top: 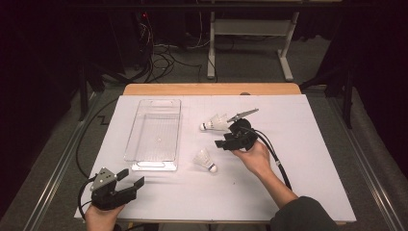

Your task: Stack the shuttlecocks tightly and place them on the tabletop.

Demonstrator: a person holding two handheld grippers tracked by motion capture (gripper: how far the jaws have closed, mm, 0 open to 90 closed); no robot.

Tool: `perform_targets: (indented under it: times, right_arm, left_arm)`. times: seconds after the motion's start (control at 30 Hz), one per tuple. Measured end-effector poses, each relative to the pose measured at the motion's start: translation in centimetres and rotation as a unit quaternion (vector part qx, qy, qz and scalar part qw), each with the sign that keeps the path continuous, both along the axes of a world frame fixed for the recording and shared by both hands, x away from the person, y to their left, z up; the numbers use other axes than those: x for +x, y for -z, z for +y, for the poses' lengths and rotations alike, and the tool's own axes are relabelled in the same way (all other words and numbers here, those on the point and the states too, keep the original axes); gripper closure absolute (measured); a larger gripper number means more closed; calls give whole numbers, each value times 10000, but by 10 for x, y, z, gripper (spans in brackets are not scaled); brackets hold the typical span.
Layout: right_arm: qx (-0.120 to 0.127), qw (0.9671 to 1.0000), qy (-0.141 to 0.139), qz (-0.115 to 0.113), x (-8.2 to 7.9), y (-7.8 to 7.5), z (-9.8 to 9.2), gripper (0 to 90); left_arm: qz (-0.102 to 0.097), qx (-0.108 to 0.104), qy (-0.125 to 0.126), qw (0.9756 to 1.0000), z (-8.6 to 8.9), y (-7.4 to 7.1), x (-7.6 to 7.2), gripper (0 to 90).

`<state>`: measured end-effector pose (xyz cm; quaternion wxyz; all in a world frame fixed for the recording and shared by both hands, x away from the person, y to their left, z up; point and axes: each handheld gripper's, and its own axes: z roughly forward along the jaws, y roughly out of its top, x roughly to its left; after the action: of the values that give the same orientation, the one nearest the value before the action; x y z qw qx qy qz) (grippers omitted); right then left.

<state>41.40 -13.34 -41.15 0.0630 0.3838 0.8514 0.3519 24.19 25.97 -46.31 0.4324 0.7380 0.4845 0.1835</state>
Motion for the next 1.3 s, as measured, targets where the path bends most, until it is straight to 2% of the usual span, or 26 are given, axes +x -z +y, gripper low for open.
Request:
perform_targets:
  times: [0.73, 1.13, 1.2, 1.3]
  right_arm:
    - [-54, 9994, -253, 220, -4, -2, 29, 472]
    - [-267, 9987, -217, 389, -1, -11, 48, 463]
    - [-326, 9983, -282, 388, 1, -11, 51, 459]
    - [-342, 9978, -291, 488, 3, -11, 57, 450]
  left_arm:
    - [-7, -13, 18, 10000, 0, 0, 0, 315]
    - [-18, -21, 27, 10000, 0, 0, 0, 315]
    - [-17, -23, 27, 10000, 0, 0, 0, 315]
    - [-16, -26, 31, 10000, 0, 0, 0, 315]
